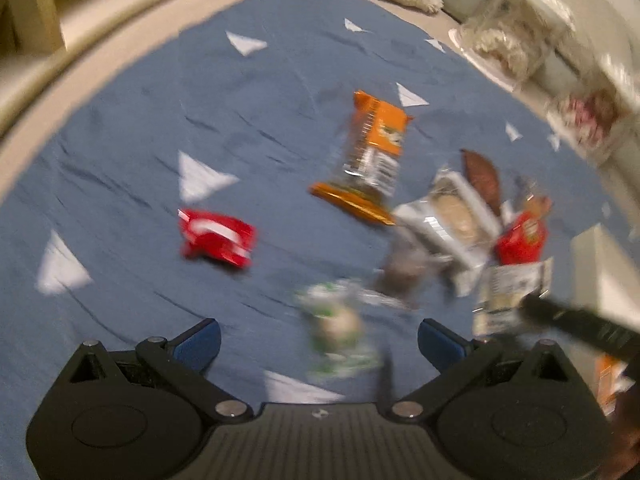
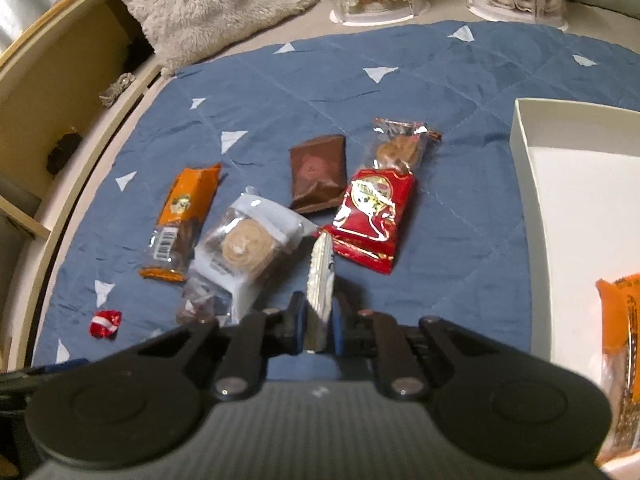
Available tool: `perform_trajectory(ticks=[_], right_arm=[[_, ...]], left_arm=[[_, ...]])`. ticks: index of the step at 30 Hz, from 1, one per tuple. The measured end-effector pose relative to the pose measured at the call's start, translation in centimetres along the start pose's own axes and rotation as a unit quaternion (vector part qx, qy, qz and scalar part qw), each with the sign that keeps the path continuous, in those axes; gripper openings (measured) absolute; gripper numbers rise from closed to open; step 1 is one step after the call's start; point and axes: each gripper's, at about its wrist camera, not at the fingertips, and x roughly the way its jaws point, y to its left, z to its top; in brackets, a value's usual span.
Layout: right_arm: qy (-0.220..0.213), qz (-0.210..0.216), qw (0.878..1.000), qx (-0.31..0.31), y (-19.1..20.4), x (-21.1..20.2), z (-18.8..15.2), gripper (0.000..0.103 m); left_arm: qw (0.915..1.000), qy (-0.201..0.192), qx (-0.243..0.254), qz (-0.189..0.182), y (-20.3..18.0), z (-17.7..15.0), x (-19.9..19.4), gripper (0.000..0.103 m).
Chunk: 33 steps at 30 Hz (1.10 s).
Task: Organize snacks
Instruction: 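Grasp the white cookie pack with the right tool while the left tool grasps the clear candy, then carry the cookie pack and candy over the white tray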
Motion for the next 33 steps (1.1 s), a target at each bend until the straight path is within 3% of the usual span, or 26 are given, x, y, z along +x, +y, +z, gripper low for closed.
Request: perform_trajectory(ticks=[3, 9, 11, 13, 16, 21, 33], right_arm=[[0.002, -0.007, 1.0, -0.012, 0.2, -0.2, -0.3, 0.014], [0.009, -0.01, 0.999, -0.031, 0.3, -0.8, -0.8, 0.013], [0.01, -0.011, 0.999, -0.035, 0.3, -0.9, -1.0, 0.013], [0.009, -0.01, 0.999, -0.04, 0.3, -1.1, -1.1, 0.012], [0.0, -0.012, 0.999, -0.051, 0.5, -1.6, -1.2, 0.011], [-0.019, -0.011, 0.998, -0.061, 0.7, -2.9, -1.2, 0.01], [-0.067, -0.019, 0.993, -0.093, 0.4, -8.5, -2.6, 0.01]], left_arm=[[0.9999, 0.001, -0.011, -0.002, -1.1, -0.4, 0.6, 0.099], [0.9987, 0.003, 0.02, 0.047, -3.0, -1.0, 1.9, 0.086], [0.9973, -0.001, 0.034, 0.065, -3.2, -1.1, 1.9, 0.077], [0.995, -0.005, 0.052, 0.085, -3.5, -1.0, 1.8, 0.057], [0.9925, -0.008, 0.066, 0.102, -3.6, -0.9, 1.6, 0.036], [0.9936, -0.016, 0.075, 0.084, -3.7, -0.8, 0.3, 0.034], [0.9869, -0.093, 0.124, 0.046, -6.8, -2.3, -6.2, 0.034]])
